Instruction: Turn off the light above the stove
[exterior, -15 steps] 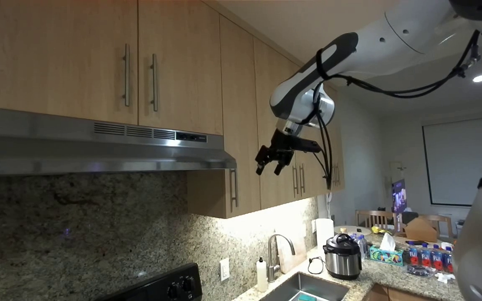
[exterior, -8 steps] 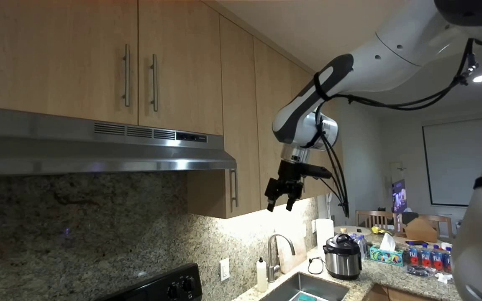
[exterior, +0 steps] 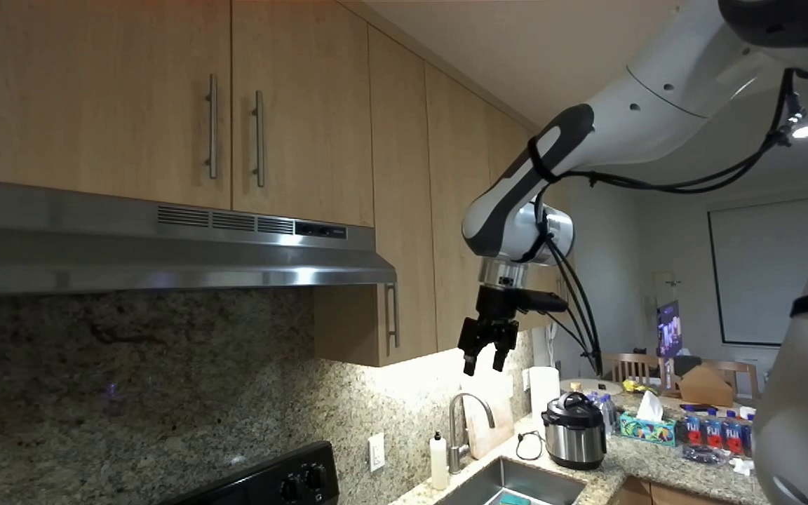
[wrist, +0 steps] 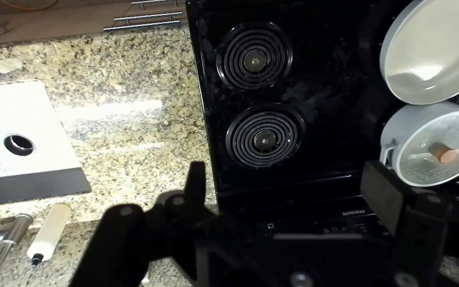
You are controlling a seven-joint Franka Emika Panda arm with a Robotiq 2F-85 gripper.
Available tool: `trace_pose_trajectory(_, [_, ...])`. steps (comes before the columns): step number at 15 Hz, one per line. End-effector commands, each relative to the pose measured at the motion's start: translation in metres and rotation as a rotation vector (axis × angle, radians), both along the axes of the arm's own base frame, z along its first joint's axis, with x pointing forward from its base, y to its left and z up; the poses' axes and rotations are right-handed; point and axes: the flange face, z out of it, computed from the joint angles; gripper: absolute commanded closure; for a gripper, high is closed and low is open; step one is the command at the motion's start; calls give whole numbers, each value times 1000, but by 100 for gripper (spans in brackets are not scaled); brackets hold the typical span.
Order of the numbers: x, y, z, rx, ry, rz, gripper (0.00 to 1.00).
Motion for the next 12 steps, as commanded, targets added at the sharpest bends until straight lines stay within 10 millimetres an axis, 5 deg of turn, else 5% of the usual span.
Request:
trace_pose_trajectory(1, [0,0,1,0,0,0,0])
trace_pose_trajectory(6, [7,32,-11,6,-12,37,0])
trace_pose_trajectory(12, [22,127,-68,76,109,73,0])
